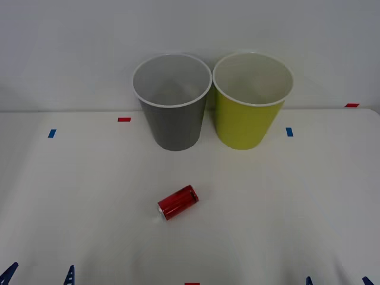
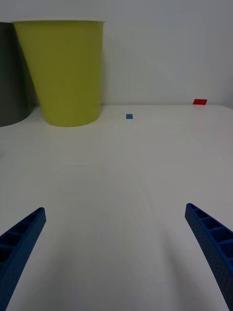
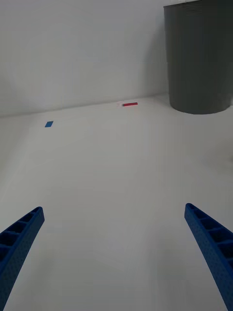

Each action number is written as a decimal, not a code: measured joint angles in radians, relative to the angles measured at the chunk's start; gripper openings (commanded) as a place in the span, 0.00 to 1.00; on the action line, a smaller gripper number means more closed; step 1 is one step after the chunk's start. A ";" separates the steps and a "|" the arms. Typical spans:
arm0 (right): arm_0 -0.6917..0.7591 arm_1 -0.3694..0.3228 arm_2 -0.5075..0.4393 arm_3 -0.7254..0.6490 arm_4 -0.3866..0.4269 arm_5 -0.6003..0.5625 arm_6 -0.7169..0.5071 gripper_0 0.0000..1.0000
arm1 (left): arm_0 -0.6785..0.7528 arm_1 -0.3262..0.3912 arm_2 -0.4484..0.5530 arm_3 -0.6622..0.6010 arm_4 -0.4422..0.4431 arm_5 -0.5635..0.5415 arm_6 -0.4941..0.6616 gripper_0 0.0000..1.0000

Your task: Put cans in the gray bin and PET bottles in the light green bin.

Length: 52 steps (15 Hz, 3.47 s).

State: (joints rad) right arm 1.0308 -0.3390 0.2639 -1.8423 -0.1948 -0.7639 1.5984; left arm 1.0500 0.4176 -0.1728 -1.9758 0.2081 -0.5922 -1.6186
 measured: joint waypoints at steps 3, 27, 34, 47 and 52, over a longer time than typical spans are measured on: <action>0.000 0.000 0.000 0.000 0.000 0.000 0.000 1.00 | -0.028 0.061 -0.006 0.001 0.008 -0.003 0.000 1.00; 0.000 0.000 0.000 0.000 0.000 0.000 0.000 1.00 | -0.433 0.598 -0.174 -0.191 0.125 0.496 -0.034 1.00; 0.000 0.000 0.000 0.000 0.000 0.000 0.000 1.00 | -0.576 0.610 -0.121 -0.412 0.133 1.073 -0.035 1.00; 0.000 0.000 0.000 0.000 0.000 0.000 0.000 1.00 | -1.019 0.372 -0.091 -0.566 0.333 1.974 -0.327 1.00; 0.000 0.000 0.000 0.000 0.000 0.000 0.000 1.00 | -1.134 0.238 -0.092 -0.565 0.385 2.164 -0.350 1.00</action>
State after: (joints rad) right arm 1.0308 -0.3390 0.2639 -1.8423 -0.1948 -0.7639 1.5984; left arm -0.0841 0.6555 -0.2652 -2.5409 0.5929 1.5719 -1.9687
